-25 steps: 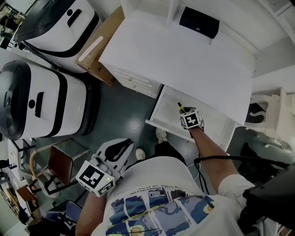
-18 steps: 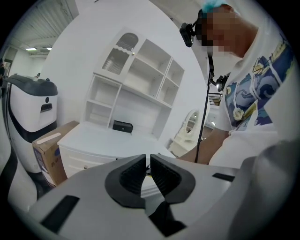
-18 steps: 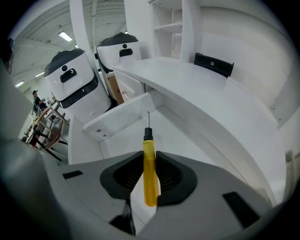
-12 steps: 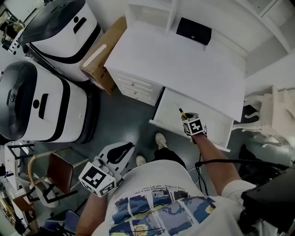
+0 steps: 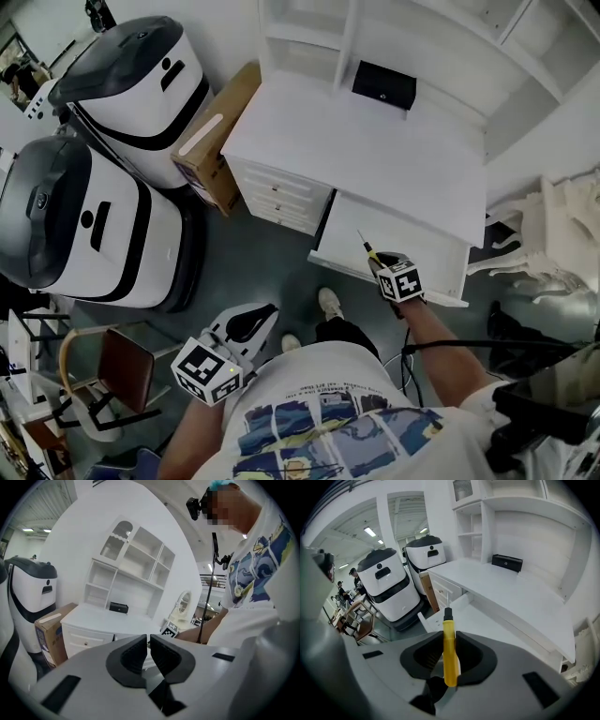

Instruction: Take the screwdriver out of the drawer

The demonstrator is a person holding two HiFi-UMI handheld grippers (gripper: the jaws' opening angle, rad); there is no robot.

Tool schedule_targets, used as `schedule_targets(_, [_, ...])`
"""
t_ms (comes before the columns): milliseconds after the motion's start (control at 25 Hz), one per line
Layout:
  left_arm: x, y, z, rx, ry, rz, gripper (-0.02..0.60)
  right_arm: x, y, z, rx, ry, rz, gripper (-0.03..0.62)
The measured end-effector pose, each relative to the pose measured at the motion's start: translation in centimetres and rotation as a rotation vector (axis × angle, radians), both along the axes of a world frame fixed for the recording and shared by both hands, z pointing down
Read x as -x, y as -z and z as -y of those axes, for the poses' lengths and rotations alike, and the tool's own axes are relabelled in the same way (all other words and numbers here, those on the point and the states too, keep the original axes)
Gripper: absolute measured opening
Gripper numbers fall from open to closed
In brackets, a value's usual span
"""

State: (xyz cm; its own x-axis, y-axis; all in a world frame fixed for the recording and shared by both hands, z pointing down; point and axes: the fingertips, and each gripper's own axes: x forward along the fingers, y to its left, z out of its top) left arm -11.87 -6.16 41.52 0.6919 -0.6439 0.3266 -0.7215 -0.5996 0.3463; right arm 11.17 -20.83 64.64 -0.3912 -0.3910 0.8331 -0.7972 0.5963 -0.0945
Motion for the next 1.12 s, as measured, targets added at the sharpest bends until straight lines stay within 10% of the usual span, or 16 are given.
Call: schedule_targets(1120, [-1.9, -0.7, -6.8, 0.008, -0.076, -0.031, 0.014, 7.7, 15.1, -14.1, -0.169, 0.181, 0.202, 0.098])
